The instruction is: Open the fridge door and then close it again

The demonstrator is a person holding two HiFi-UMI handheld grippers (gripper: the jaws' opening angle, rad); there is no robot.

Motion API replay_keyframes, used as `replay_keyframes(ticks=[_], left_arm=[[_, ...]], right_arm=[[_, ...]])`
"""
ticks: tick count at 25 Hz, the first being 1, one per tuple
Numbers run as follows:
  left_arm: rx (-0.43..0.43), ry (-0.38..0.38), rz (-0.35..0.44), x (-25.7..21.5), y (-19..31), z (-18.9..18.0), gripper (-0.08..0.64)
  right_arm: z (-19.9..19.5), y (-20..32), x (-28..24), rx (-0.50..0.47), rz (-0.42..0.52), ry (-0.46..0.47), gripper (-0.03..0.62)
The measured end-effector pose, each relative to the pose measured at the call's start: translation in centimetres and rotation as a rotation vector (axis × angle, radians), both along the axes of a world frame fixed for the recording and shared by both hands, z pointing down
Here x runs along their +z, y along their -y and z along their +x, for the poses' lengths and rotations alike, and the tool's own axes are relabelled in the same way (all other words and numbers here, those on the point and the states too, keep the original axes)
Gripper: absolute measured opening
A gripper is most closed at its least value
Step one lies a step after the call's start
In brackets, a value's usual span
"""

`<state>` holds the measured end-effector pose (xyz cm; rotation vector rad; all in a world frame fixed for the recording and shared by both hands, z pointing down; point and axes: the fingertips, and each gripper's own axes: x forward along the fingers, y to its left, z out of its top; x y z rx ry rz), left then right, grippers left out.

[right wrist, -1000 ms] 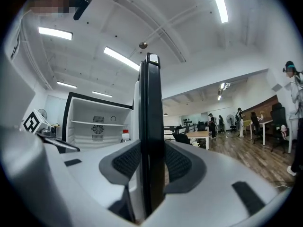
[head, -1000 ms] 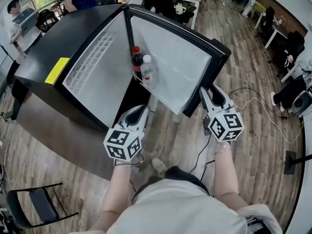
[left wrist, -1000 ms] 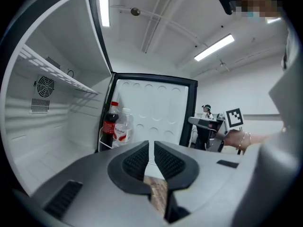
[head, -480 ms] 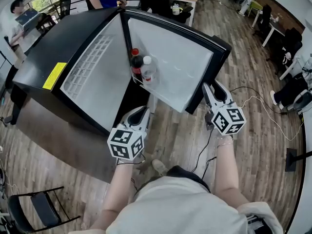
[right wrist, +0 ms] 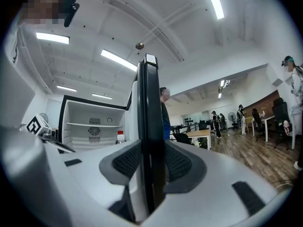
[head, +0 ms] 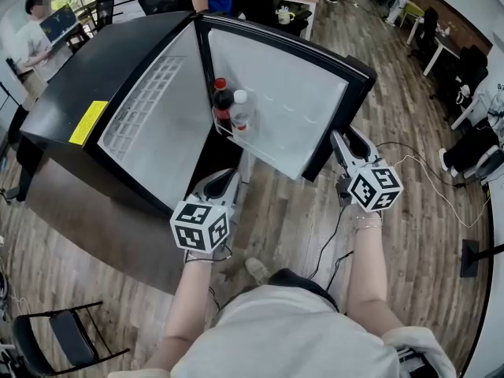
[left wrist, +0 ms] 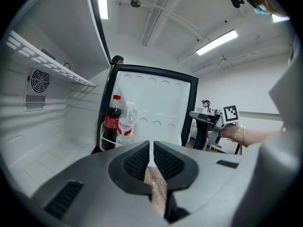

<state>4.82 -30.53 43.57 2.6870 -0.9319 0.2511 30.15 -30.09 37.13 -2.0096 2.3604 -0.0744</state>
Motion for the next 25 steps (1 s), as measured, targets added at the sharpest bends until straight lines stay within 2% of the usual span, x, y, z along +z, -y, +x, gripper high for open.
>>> replay_keyframes(ticks=[10,16,21,25], left_arm=[[-0.026,0.000,-0.008,0.29,0.36,-0.09,0.023],[-0.004,0.032,0.015,0.70,-0.08,0.71,0.023],[-0.054,0.013,0.023,0.24,0.20,0.12,0.021],[-0.053,0.000,0.013,-0.03,-0.08,-0.03,0.021]], right_arm=[[0.00,-0.04,-0.05,0.007,0.001,0.001,0.146],[-0.12,-0.08,-0.07,0.011,0.005,0.002,0.146],[-0.30,-0.24,-0.05,0.005,0.001,-0.002,0.146],[-0.36,-0.35,-0.05,-0.009,-0.010,-0.005,0.147]])
